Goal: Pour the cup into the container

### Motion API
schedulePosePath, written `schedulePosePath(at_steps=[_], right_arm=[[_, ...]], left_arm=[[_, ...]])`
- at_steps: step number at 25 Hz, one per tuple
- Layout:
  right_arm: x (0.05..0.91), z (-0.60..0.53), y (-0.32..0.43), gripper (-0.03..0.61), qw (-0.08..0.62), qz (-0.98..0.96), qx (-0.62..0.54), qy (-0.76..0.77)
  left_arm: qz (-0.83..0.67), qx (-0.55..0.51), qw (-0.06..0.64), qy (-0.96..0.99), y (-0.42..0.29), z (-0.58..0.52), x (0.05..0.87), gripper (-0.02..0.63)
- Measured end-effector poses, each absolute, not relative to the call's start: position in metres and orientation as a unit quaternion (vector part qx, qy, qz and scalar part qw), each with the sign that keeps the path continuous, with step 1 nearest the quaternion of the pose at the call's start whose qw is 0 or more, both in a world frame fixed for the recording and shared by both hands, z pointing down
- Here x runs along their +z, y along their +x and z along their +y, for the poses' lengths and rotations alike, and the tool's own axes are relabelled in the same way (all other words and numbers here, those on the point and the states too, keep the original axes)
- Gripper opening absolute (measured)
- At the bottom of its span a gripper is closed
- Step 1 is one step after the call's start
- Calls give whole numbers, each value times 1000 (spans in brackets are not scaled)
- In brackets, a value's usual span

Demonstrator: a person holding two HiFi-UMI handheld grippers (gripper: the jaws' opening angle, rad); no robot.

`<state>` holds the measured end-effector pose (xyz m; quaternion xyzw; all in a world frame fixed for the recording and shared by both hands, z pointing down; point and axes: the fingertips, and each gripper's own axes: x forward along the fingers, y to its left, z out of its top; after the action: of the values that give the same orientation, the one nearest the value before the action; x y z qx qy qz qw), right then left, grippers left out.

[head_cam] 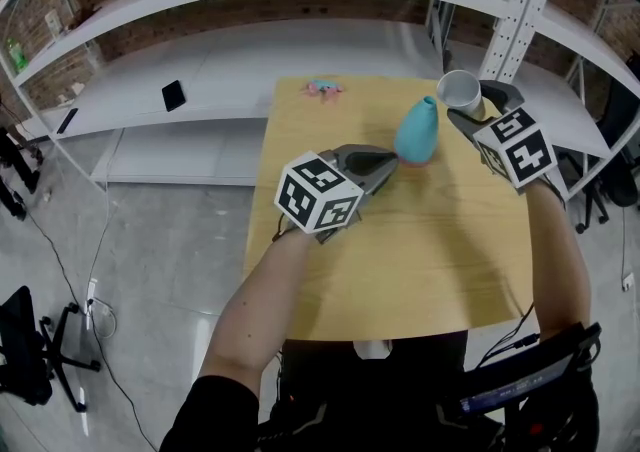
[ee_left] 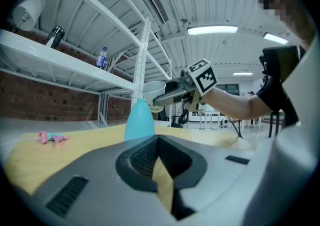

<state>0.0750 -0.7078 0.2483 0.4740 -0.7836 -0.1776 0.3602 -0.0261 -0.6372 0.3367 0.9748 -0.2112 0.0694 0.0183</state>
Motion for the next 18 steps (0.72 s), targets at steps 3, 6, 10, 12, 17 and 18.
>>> schedulePosePath(at_steps=[3,6,10,12,17,18], right_arm=[[247,-708,72,284,384,-769,-199,471],[245,-708,68,284,401,-758,-215,468],[247,-710,66,284,421,-745,-231,463],[248,-711,66,284,431,-738,-238,461],[247,-713,66,284,449,-722,-256,460],[247,-713,66,284,453,-718,-261,460]], left_arm=[[-209,69,18,975,-26,-636,337,2],[-205,69,18,976,-26,-634,337,2],[-198,70,17,977,-25,-633,336,2],[-196,70,17,978,-25,-633,336,2],[-197,69,18,978,-26,-633,335,2],[-197,69,18,978,-25,-633,335,2]])
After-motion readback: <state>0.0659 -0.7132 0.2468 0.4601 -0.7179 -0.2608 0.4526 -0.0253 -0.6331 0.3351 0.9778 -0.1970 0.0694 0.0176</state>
